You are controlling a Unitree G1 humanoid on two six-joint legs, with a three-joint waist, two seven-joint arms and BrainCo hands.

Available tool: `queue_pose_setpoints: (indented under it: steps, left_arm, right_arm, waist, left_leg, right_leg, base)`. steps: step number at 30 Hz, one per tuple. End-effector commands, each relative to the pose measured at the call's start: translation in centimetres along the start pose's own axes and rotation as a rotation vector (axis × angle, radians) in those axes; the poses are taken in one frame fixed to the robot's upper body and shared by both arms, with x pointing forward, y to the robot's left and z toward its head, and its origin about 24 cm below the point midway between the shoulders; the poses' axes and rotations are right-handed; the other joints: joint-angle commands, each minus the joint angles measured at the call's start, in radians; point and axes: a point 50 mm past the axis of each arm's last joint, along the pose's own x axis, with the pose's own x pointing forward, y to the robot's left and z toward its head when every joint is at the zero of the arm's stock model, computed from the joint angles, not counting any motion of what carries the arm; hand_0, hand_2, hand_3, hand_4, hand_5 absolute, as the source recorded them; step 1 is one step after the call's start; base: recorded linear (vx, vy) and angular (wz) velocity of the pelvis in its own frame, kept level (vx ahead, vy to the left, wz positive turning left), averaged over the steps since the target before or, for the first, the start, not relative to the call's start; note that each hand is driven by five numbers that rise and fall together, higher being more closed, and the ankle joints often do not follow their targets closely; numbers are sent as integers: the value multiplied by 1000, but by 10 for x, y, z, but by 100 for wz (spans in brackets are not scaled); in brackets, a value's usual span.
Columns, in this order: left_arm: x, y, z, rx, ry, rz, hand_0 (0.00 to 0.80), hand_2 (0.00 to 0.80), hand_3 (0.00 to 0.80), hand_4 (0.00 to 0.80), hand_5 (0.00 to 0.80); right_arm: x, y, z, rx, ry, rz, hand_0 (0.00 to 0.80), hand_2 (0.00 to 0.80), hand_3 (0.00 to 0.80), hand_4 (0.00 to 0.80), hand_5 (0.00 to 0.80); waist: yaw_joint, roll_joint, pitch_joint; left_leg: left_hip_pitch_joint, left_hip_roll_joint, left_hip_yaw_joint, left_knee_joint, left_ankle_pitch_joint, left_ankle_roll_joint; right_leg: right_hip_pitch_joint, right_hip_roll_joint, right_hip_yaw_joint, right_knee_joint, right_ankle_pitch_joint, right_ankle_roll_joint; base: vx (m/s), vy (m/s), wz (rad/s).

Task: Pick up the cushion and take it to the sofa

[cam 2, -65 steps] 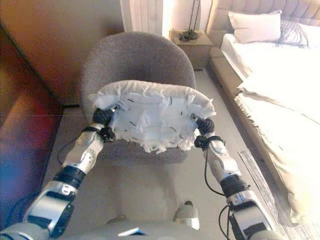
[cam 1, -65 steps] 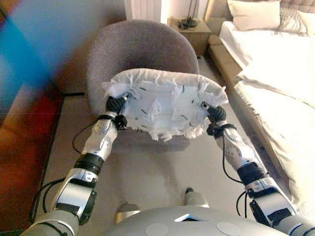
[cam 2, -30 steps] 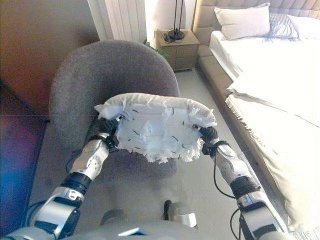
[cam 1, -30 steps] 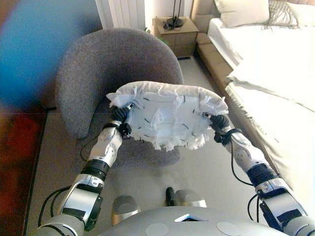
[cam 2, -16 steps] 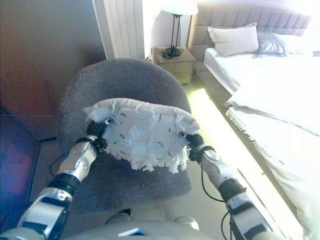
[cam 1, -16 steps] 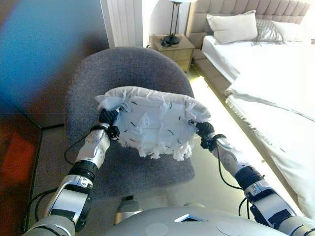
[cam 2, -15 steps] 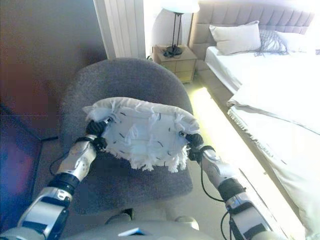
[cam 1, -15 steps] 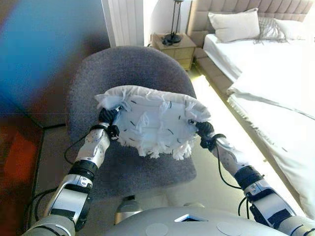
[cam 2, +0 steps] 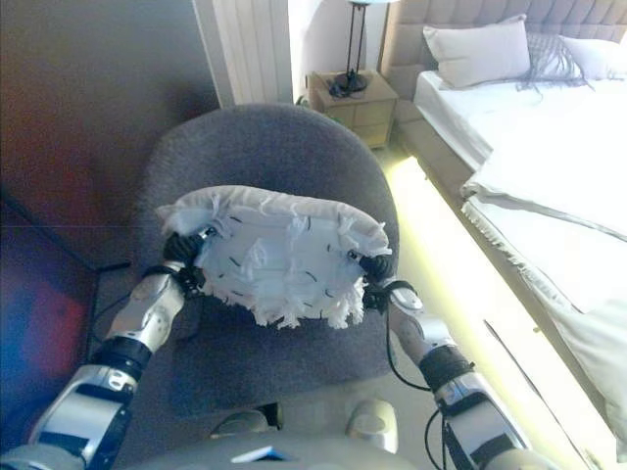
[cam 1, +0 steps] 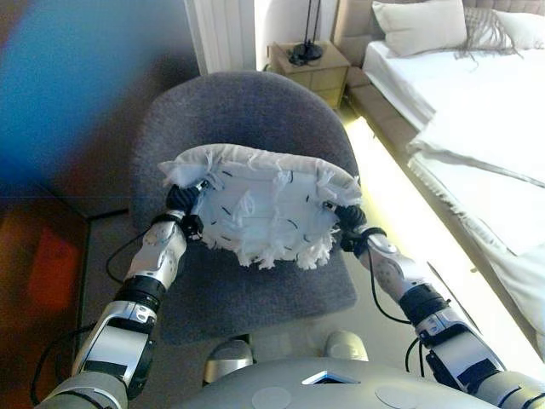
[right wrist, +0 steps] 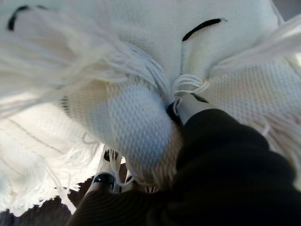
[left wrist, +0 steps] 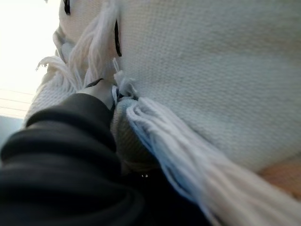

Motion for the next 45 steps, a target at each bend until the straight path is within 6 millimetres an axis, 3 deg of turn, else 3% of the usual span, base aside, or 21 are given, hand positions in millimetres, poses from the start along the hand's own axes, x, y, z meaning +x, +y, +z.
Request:
queue_pose_setpoints:
  steps: [1,5,10,12,13,15,17,22,28,32,33,39,45]
  left_arm:
    - [30,-77,96,-27,-321,-224,800,800,800,800,800]
    - [37,-87,132,-26,-402,-219,800,800,800,800,800]
    - [40,-90,146,-45,-417,-200,800,800,800,800,800]
    - [42,-92,149,-31,-416,-189,800,800,800,800,800]
    - [42,-92,151,-28,-418,-186,800,800,800,800,800]
    - [45,-91,158,-2,-422,-164,800,800,800,800,800]
    - [47,-91,166,11,-425,-148,800,800,800,800,800]
    - [52,-91,180,9,-427,-141,800,800,800,800,800]
    - [54,-96,185,33,-444,-153,800,800,800,800,800]
    - [55,-88,198,-8,-471,-114,800,800,800,800,800]
    - [56,-86,200,-12,-478,-105,800,800,800,800,800]
    - [51,-93,229,35,-564,-116,800,800,800,800,800]
    - [52,-94,240,35,-548,-66,800,800,800,800,800]
  right_arm:
    - [19,76,114,24,-396,230,800,800,800,800,800]
    - [19,78,142,-19,-469,242,800,800,800,800,800]
    - [20,78,153,-62,-472,233,800,800,800,800,800]
    - [22,78,155,-78,-469,221,800,800,800,800,800]
    - [22,79,158,-83,-471,218,800,800,800,800,800]
    - [24,80,165,-96,-468,208,800,800,800,800,800]
    - [25,83,172,-116,-470,202,800,800,800,800,800]
    - [25,86,186,-114,-491,177,800,800,800,800,800]
    - [27,86,178,-123,-454,192,800,800,800,800,800]
    - [27,99,171,-181,-432,246,800,800,800,800,800]
    - [27,103,169,-197,-428,254,800,800,800,800,800]
    - [25,115,187,-189,-441,293,800,800,800,800,800]
    - [30,122,184,-209,-397,294,800,800,800,800,800]
  waist:
    - [18,14,83]
    - [10,22,148]
    - [6,35,175]
    - [6,39,181]
    - [5,38,181]
    - [5,43,184]
    - [2,44,183]
    - [-10,52,184]
    - [-33,56,176]
    - [-48,57,180]
    - [-51,59,182]
    - [-56,64,196]
    - [-53,66,193]
  left_leg:
    - [-221,81,-43,417,-257,-7]
    - [-318,114,-63,552,-322,-15]
    - [-369,133,-71,662,-377,-20]
    - [-363,143,-80,694,-413,-34]
    - [-374,143,-75,691,-391,-31]
    - [-363,152,-82,703,-417,-47]
    - [-375,155,-79,695,-390,-51]
    - [-380,171,-76,698,-389,-72]
    - [-372,194,-75,689,-381,-92]
    - [-393,204,-81,696,-374,-109]
    - [-388,207,-86,703,-395,-119]
    - [-455,219,-88,713,-376,-137]
    - [-487,224,-92,722,-370,-145]
  right_leg:
    - [-156,-3,2,174,66,-5]
    - [-238,-9,22,326,-15,-16]
    - [-290,-26,38,459,-93,-25]
    - [-289,-26,44,504,-138,-14]
    - [-297,-29,43,500,-124,-22]
    - [-289,-29,50,523,-161,-10]
    - [-296,-30,50,515,-151,-13]
    - [-295,-40,54,518,-167,-10]
    - [-290,-41,78,509,-174,-3]
    - [-310,-36,92,503,-170,5]
    - [-308,-33,98,511,-190,12]
    - [-368,-28,112,507,-174,14]
    - [-398,-33,102,512,-169,17]
  base:
    - [-352,-181,49]
    - [-126,-71,13]
    - [36,-25,4]
    - [127,-57,14]
    - [119,-60,14]
    - [133,-47,14]
    - [42,-21,3]
    - [68,-3,-7]
    - [114,1,-4]
    - [95,5,-7]
    - [126,7,-8]
    - [31,-3,-13]
    - [50,-13,-1]
